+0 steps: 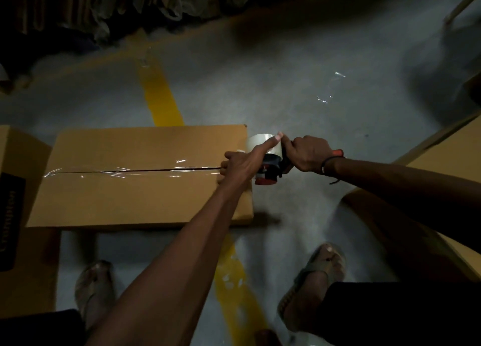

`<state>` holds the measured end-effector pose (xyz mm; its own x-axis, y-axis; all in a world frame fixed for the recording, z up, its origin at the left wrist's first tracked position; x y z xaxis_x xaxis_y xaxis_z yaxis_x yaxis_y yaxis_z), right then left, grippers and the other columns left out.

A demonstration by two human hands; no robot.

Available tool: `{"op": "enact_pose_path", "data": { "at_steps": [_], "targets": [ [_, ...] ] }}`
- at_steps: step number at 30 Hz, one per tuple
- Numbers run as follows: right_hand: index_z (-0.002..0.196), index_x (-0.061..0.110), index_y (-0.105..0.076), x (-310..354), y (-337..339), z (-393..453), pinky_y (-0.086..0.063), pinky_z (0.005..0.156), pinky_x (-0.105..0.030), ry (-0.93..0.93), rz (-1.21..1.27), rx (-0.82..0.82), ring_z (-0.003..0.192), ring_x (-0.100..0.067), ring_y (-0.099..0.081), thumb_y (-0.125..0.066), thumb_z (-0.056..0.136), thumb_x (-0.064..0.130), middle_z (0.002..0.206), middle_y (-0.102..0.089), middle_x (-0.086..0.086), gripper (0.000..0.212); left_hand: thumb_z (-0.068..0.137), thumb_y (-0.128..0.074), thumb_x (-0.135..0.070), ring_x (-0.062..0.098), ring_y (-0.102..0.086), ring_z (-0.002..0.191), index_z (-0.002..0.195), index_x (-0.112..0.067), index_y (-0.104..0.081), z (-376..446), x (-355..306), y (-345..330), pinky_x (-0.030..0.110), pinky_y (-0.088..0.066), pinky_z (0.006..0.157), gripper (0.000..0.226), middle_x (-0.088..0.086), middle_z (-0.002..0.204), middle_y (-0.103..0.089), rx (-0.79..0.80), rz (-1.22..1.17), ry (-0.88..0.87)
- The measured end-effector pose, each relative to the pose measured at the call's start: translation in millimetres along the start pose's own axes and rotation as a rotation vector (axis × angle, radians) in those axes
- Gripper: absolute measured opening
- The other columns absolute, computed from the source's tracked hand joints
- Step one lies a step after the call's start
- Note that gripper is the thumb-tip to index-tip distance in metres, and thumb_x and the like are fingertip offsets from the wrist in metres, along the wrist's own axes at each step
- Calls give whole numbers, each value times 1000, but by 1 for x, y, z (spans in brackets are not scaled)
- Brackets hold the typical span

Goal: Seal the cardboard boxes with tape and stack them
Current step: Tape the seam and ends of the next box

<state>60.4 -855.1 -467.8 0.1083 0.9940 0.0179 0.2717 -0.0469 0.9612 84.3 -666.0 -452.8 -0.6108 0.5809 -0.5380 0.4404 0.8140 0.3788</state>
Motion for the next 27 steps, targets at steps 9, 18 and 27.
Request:
{"op": "enact_pose_path", "data": {
  "at_steps": [9,18,27],
  "targets": [
    [66,24,-53,8,-4,1,-36,69,-32,-111,86,-30,71,-24,-56,-5,103,64,72,-59,-2,73,21,-51,-108,43,-49,130,144,-25,-29,7,2,0,63,-42,106,149,17,144,-48,-37,-15,-84],
    [83,16,-70,14,-2,4,-47,75,-34,-234,123,54,77,-25,-62,-2,99,70,83,-68,-8,88,34,-55,-104,37,-62,112,130,-21,-43,8,-4,4,55,-53,97,127,11,127,-59,-31,-67,-142],
    [81,15,-70,0,-7,5,-42,74,-34,-275,87,75,76,-24,-60,-5,100,69,80,-67,-6,87,43,-33,-109,42,-40,129,136,-30,-41,16,-2,-10,63,-34,108,122,18,136,-45,-81,161,-70]
  ]
}}
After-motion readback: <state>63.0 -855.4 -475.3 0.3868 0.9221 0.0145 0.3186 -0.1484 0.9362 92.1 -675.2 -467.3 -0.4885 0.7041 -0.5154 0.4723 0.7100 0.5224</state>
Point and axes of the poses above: each hand's wrist, its own z-axis towards the middle knuckle, its own y-axis out of the back of the hand, x = y × z, the point moved 3 cm from there along z, towards the middle knuckle
